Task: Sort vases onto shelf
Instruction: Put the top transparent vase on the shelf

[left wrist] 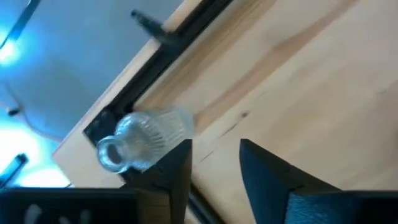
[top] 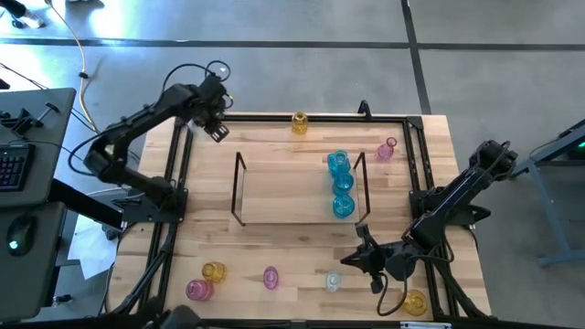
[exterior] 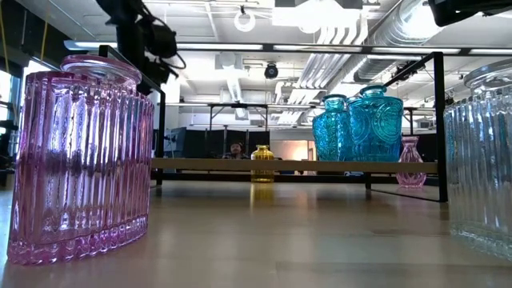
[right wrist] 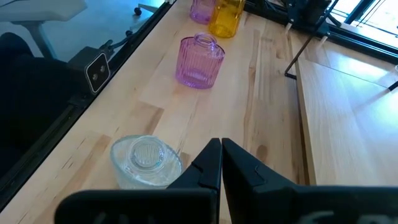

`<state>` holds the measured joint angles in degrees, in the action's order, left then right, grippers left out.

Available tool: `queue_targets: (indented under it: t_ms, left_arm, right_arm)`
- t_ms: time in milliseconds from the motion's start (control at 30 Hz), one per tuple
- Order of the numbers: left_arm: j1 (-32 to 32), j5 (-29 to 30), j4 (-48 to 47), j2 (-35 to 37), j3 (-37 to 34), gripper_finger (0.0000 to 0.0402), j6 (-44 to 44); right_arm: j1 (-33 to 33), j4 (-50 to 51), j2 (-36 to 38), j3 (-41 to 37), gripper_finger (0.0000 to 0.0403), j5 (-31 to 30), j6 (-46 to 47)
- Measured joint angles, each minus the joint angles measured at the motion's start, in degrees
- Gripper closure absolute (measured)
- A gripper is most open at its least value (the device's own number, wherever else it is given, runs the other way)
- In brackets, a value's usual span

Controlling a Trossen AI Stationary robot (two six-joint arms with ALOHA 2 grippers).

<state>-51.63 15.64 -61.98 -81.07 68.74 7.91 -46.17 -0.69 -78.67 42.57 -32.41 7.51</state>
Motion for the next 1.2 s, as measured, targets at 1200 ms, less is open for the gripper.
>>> queue_targets:
  t_ms: [1200]
  left_arm:
    - [-5.4,12.0,-4.9,-12.4,4.4,0.0254,-2.9]
  right_arm:
    - [0.0,0.0,0.0,0.1,0.0403,0.1,0.0]
